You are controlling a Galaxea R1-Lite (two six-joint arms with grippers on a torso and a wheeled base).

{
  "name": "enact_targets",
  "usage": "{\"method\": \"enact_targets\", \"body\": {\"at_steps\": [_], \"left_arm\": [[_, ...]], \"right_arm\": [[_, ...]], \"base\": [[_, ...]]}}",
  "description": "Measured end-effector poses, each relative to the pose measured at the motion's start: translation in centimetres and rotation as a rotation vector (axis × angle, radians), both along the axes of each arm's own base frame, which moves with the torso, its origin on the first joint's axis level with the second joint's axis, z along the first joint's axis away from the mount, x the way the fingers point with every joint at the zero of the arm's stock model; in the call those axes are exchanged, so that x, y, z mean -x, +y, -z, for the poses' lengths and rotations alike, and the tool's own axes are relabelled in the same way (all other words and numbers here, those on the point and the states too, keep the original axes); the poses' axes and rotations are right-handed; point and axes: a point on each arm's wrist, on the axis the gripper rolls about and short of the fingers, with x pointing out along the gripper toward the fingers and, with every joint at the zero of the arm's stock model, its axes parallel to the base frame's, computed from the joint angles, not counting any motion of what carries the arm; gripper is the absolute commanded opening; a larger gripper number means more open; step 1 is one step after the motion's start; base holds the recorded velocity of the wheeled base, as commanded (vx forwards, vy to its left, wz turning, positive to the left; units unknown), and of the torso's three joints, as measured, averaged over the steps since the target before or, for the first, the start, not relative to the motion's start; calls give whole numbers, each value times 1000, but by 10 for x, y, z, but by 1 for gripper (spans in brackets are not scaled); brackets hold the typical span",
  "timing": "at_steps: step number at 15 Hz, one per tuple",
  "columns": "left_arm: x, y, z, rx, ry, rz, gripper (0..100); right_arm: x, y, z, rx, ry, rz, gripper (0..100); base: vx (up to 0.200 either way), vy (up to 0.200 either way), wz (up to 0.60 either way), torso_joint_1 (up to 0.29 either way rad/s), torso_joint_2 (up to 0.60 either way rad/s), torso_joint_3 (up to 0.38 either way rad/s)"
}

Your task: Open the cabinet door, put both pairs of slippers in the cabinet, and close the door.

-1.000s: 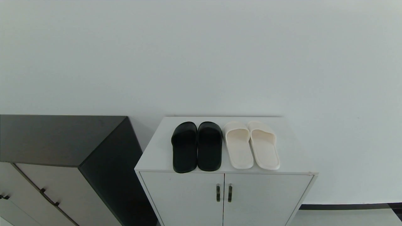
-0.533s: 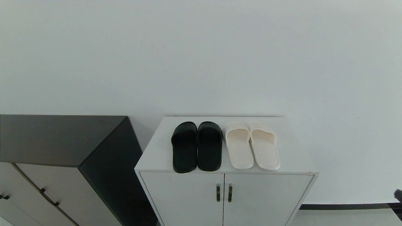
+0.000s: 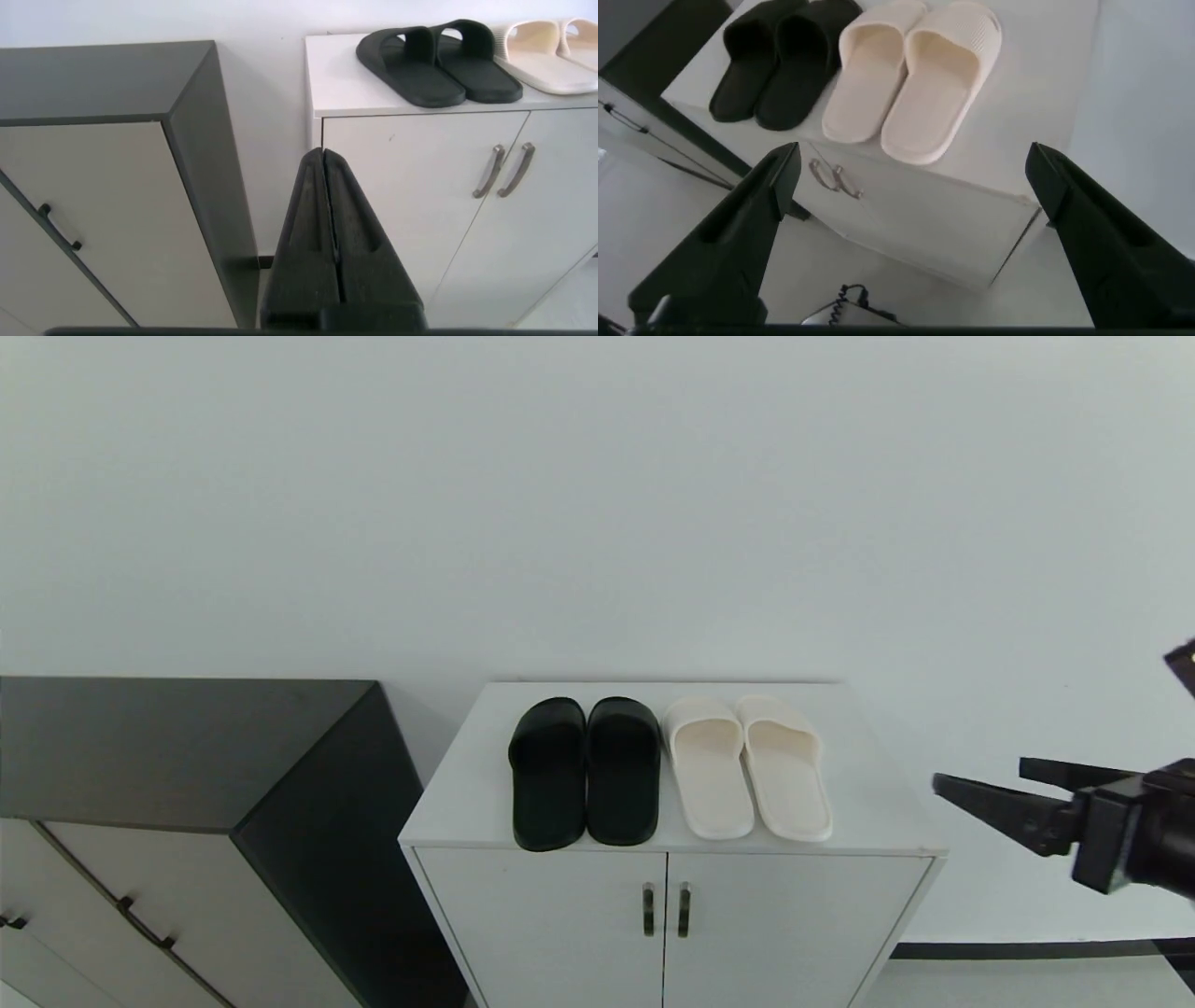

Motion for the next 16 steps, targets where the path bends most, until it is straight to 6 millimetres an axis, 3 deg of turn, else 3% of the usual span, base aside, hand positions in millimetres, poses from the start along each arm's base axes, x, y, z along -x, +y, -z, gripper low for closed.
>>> {"method": "enact_targets", "body": {"at_steps": [5, 10, 16], "left_arm": [[0, 0, 0, 0, 0, -1, 0], [0, 0, 0, 0, 0, 0, 0], [0, 0, 0, 0, 0, 0, 0]], "right_arm": [[-47, 60, 0, 5, -33, 94, 100], [-92, 102, 24, 43, -46, 188, 100], [-126, 147, 56, 111, -38, 288, 100]], "base": [[0, 0, 0, 0, 0, 0], [0, 0, 0, 0, 0, 0], [0, 0, 0, 0, 0, 0]]}}
